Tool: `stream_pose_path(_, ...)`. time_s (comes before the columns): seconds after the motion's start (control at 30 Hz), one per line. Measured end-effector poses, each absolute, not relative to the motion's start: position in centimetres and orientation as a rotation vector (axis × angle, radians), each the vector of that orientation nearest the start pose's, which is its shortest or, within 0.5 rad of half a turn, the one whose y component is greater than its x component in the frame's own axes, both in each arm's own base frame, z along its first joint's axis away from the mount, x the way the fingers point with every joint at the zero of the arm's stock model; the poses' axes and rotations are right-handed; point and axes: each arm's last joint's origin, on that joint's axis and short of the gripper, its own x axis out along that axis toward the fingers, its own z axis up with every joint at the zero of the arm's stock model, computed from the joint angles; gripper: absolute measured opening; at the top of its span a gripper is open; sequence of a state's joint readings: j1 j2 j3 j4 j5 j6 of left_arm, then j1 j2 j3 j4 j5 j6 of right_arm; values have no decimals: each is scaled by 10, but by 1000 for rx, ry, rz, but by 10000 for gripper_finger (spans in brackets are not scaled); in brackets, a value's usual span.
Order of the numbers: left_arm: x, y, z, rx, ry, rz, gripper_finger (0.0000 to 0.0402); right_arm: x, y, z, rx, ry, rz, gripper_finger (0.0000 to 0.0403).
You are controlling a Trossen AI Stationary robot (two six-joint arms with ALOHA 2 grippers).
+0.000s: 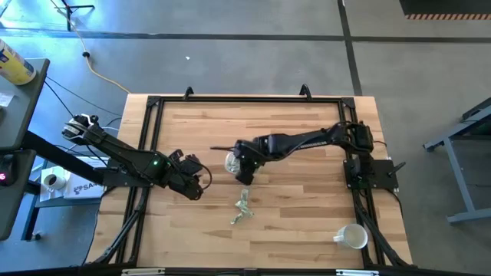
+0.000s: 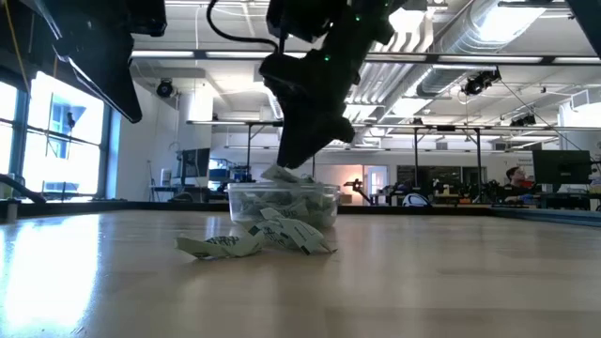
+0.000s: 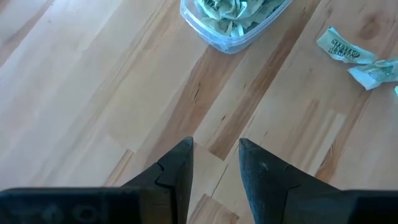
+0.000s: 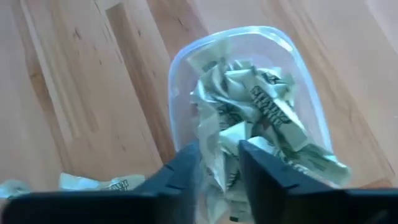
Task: Pick and place Stevia / Truvia into bins
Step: Put the stevia packet into the transparent container
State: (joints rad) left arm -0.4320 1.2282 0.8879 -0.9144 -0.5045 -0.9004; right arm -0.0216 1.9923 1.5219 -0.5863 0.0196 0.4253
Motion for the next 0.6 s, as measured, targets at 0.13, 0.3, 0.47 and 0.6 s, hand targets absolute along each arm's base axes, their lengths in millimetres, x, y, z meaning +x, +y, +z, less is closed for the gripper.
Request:
stream_pose_path(0.13,200,-78,239,-263,976,493,163,417,-15,208,377,1048,-243,176)
stream_pose_path(0.3,212,-83,219,-296,945,227,163,396,14,233,187,1098,-246,230)
stream_pose_path(0.47,227,-68,194,-458,809,232,163,361,57,239,38,1267,-373,241)
stream_pose_path(0.6,251,-58,196,-620,695,299,163,339,91,239,13,1329,-484,239)
